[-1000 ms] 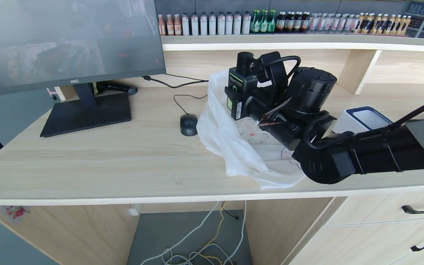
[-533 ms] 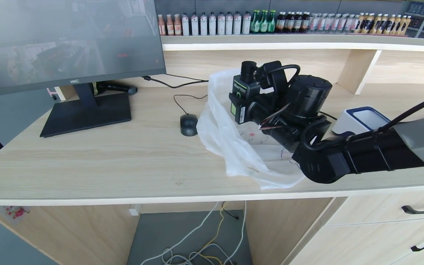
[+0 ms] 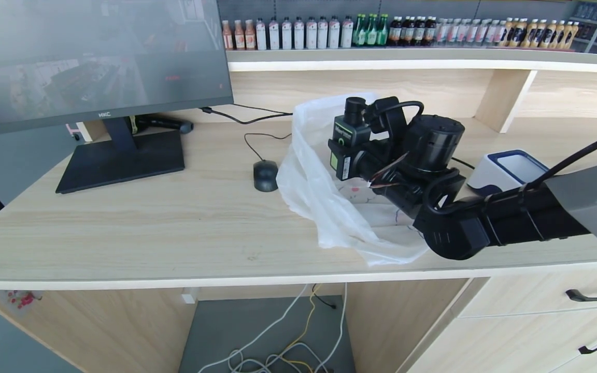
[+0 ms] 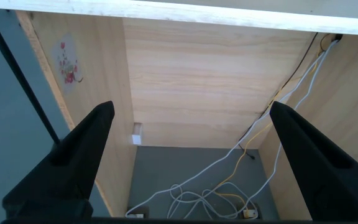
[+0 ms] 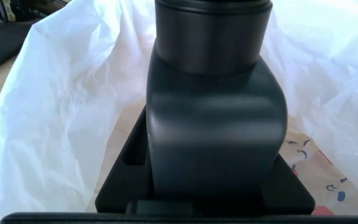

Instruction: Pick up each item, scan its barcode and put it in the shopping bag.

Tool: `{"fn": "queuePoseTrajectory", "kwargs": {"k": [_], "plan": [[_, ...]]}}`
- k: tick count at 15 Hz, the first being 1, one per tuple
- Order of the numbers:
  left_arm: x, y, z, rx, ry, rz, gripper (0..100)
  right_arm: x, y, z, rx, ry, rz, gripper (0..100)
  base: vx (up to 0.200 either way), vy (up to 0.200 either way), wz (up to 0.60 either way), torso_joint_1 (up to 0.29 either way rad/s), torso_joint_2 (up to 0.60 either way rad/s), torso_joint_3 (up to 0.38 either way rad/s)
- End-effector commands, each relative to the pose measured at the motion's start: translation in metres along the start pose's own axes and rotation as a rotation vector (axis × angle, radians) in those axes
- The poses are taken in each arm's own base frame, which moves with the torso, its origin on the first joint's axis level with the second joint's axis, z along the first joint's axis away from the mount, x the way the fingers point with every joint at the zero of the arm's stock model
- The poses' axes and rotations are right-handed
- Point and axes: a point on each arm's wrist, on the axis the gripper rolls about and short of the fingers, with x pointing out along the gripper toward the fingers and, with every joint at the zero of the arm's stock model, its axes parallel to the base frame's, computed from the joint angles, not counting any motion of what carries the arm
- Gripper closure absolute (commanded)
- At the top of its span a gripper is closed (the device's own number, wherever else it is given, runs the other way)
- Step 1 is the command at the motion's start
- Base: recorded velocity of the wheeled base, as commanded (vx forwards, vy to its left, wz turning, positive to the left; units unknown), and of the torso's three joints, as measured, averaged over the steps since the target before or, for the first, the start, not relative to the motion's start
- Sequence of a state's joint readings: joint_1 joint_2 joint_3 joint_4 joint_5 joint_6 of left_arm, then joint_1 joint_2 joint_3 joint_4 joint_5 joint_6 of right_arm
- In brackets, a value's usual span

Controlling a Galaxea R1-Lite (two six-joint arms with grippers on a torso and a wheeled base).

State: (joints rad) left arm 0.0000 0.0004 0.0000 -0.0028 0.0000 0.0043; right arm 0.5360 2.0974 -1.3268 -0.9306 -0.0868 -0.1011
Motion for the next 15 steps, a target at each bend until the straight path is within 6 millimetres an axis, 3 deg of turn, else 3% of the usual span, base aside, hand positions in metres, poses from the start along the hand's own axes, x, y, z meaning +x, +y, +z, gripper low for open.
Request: {"fn": "queuePoseTrajectory", "kwargs": {"k": [1, 15], "plan": [[0.0, 0.0, 0.0, 0.0, -0.001, 0.0, 0, 0.001, 0.0009, -0.0041, -0.001, 0.008, 0.001, 100, 0.0, 0.0, 0.0, 0.0, 0.0, 0.0], [0.0, 0.0, 0.0, 0.0, -0.001, 0.0, 0, 0.0002, 0.0023, -0.0121, -0.004, 0.034, 0.005, 100, 0.0, 0.0, 0.0, 0.0, 0.0, 0.0]]}}
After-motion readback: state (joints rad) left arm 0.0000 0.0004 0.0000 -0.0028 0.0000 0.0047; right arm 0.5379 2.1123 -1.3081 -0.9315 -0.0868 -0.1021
